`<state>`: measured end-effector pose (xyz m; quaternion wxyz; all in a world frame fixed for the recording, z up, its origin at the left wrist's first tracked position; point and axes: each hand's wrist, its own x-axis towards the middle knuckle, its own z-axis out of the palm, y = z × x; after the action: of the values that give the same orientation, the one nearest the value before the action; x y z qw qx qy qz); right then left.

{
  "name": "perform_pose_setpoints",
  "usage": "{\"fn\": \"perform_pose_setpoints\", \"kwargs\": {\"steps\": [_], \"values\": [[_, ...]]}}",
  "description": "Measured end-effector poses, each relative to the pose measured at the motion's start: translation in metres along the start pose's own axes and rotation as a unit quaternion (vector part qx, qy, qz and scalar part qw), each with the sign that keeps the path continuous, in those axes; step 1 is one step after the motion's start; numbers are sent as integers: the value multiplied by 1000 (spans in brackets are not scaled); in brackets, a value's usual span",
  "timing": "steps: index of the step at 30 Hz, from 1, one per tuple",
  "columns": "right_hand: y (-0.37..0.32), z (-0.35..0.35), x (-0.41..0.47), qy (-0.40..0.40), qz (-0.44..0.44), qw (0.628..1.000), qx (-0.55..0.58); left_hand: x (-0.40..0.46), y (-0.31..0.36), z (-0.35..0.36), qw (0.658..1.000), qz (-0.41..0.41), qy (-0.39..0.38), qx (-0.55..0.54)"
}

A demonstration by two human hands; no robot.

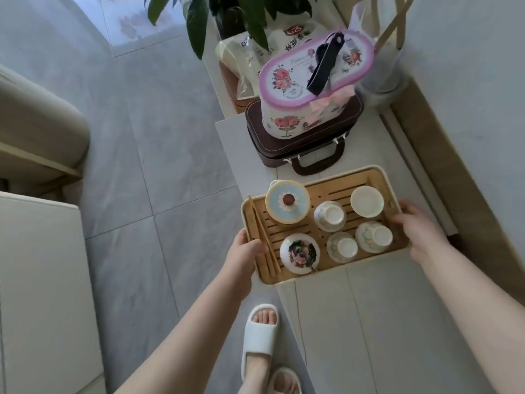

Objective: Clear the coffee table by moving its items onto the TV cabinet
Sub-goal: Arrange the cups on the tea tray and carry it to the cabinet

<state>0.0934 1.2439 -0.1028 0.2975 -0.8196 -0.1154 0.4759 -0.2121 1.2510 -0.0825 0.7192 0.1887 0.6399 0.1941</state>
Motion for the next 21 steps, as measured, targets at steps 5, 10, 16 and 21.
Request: {"fn": "perform_pose_setpoints", "kwargs": {"steps": [5,10,16,21], "values": [[6,4,15,-7,7,1000,-16,12,-1,4,1000,-14,11,-5],[8,2,22,2,18,999,-38,19,-2,9,1000,-24,5,-10],[11,3,27,4,16,999,-41,29,-6,11,1000,-27,10,-9],[13,6,32,0,1,999,-39,35,-11,10,1000,-23,16,-10]]}}
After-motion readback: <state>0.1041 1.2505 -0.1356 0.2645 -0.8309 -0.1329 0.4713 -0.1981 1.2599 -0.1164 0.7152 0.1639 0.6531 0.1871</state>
